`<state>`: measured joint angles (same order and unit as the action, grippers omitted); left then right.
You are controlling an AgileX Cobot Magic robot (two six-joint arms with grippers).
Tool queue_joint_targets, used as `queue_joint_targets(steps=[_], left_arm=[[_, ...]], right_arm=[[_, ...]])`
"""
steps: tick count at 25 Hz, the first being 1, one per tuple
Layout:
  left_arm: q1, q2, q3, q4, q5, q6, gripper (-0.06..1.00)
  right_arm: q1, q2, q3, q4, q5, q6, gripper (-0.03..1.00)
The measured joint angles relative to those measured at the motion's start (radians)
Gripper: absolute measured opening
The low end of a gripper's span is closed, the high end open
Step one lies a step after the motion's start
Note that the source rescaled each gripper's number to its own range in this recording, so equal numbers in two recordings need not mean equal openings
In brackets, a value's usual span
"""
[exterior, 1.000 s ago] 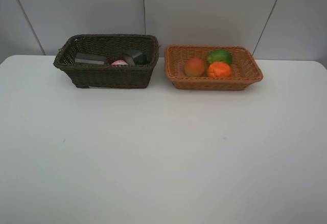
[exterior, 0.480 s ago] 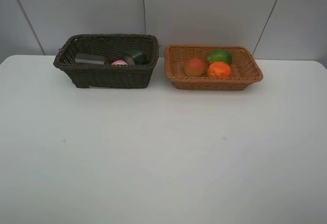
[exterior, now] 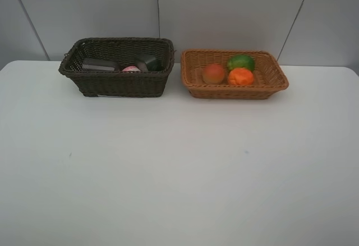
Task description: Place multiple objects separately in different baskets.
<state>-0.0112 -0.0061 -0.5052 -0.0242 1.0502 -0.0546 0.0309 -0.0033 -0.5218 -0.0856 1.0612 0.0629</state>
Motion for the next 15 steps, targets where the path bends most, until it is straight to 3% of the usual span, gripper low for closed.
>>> queue_joint_targets(steps=[15], left_arm=[[0.0, 0.0, 0.0, 0.0, 0.001, 0.002, 1.0]], right_arm=[[0.0, 0.0, 0.0, 0.0, 0.0, 0.0, 0.94]])
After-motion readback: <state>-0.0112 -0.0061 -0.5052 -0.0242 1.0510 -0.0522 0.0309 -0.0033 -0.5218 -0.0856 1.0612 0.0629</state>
